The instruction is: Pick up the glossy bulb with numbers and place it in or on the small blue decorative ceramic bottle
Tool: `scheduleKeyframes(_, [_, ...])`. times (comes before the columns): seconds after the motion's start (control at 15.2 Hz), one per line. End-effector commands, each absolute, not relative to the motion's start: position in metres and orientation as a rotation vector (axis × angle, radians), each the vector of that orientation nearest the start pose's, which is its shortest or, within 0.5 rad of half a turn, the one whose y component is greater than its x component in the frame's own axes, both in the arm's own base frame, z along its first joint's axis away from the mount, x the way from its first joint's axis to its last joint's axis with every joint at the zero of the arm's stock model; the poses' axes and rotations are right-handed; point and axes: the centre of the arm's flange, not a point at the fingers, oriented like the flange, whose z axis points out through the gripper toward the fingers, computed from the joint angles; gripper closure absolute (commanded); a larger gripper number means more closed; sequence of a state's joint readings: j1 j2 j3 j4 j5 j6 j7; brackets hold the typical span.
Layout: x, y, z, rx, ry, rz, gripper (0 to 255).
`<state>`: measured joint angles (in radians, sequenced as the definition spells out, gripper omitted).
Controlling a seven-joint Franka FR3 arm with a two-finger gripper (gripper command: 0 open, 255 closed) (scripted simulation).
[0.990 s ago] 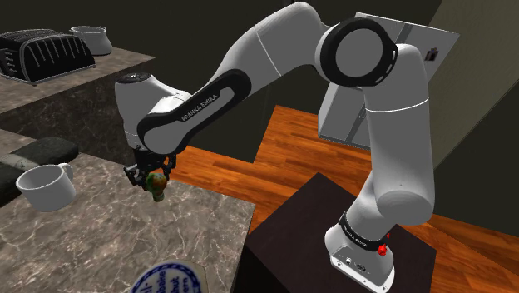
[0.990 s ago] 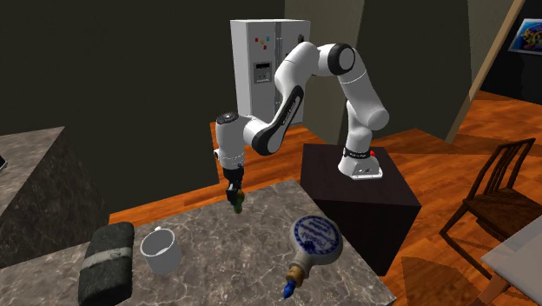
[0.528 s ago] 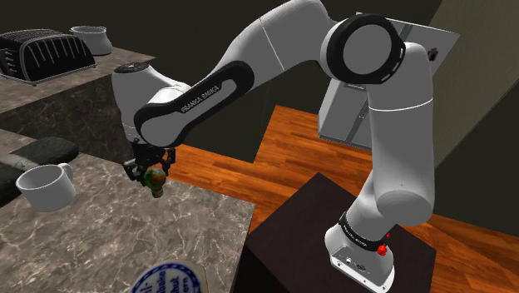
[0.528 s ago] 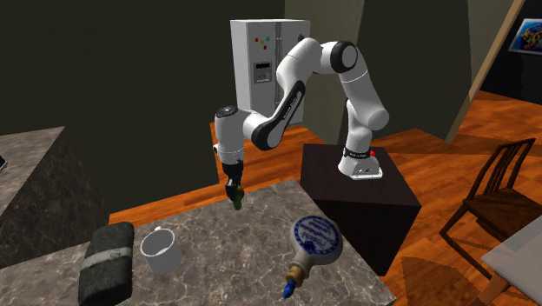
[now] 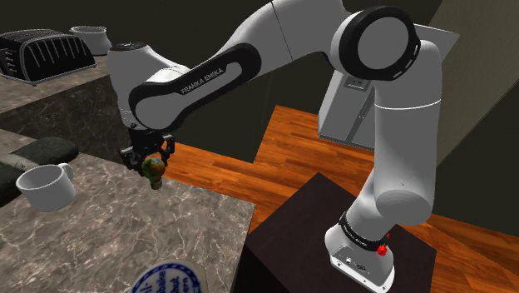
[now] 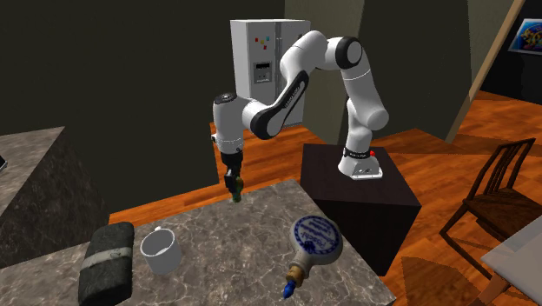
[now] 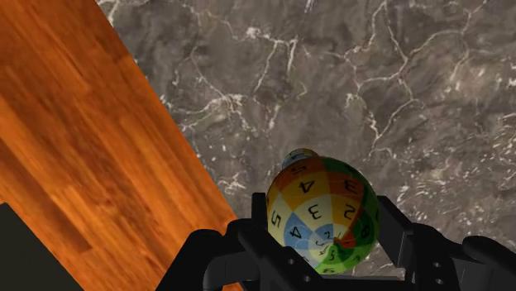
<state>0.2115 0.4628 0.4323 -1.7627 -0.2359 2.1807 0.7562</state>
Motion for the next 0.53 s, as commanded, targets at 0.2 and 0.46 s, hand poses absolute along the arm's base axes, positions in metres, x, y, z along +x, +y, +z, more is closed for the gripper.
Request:
scheduleKeyframes(0.2, [0.543,0.367,0.35,-3.142,0.027,-0.011,255])
scheduleKeyframes(0.46, [0.543,0.367,0.371,-3.142,0.027,-0.011,255])
